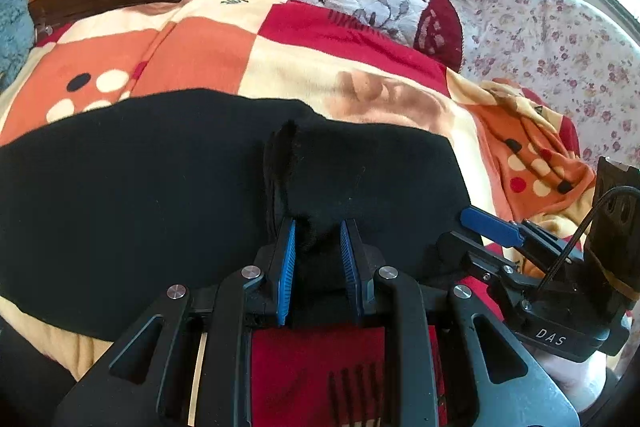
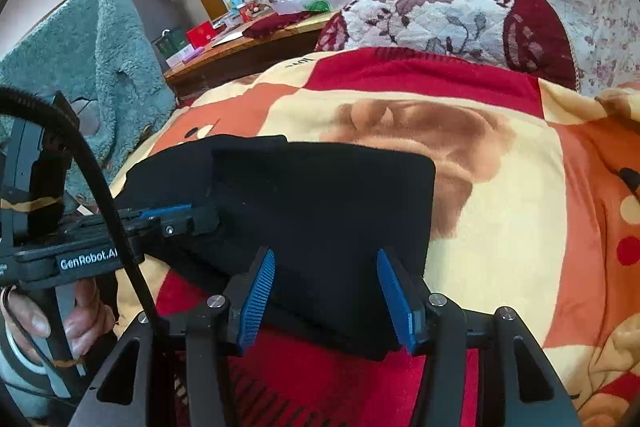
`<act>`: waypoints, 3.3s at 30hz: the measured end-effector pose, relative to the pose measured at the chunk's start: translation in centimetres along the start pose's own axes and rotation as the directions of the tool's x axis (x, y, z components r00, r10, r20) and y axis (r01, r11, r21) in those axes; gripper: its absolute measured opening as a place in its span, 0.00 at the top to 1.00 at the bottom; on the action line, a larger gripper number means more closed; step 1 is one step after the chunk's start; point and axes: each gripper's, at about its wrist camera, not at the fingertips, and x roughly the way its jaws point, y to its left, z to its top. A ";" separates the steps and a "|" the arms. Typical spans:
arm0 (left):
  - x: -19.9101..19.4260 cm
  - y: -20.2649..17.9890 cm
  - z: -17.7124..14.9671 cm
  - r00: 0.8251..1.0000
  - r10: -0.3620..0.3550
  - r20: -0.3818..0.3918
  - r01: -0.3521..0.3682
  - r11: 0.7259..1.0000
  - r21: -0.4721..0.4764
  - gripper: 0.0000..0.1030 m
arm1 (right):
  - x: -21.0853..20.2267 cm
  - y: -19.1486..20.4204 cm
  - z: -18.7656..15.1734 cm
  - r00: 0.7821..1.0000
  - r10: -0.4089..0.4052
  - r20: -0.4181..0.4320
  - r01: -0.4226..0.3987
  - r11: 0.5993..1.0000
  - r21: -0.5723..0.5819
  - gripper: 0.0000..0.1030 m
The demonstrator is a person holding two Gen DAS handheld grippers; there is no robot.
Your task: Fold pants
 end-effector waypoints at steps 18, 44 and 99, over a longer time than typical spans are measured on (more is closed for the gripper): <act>-1.2 -0.2 -0.4 0.999 0.031 0.035 -0.031 0.999 0.010 0.79 | -0.4 0.8 0.5 1.000 0.018 -0.016 -0.017 0.999 0.049 0.48; -5.8 4.3 -1.6 0.976 0.186 0.113 -0.176 0.980 -0.096 0.65 | 1.8 7.2 2.7 0.992 0.109 -0.071 -0.115 0.990 -0.079 0.48; -9.0 20.5 -7.0 0.996 0.026 0.090 0.035 0.786 -0.617 0.57 | 14.0 23.2 12.1 0.922 0.271 -0.277 -0.370 0.830 -0.418 0.38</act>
